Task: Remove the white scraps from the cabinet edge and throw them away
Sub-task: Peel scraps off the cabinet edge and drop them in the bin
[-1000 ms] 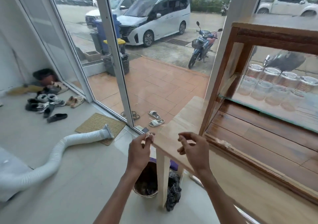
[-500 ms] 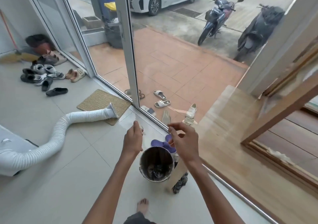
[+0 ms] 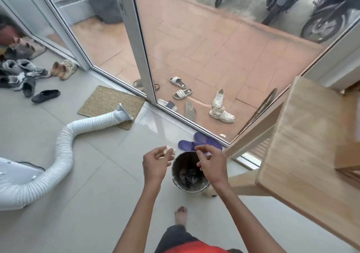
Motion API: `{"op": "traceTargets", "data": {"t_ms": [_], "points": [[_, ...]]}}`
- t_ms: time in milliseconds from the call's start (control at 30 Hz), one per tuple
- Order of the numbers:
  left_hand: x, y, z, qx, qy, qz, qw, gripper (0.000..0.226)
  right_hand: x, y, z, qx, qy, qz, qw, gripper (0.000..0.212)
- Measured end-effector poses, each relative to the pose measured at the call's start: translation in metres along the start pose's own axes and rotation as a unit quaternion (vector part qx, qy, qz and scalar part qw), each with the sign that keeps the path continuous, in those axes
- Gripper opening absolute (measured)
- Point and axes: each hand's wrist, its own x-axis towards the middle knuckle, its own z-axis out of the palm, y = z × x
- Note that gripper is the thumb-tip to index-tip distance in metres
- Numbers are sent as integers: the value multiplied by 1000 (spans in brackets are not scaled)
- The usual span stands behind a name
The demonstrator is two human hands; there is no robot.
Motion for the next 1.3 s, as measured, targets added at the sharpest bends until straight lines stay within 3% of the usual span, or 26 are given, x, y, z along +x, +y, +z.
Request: {"op": "traceTargets", "data": {"t_ms": [133,367,733,1000,1300], "points": [[13,-4,-2,-12,-7,-19,1000,29,17,31,8,-41,8,68,997,12],[34,-5,-2,1,-16,-31,999,30,34,61,10,-116,5,103,988,10],[42,-18,-2,40,-23,-50,998,9,48,75,9,-154,12,175,972,9],[43,-31,-8,61,-17,-54,997,8,49,77,8,-182,-6,181,966,19],[45,-47,-4,114,-6,-37,993,6,45,75,3,-186,17,183,965,14]]}}
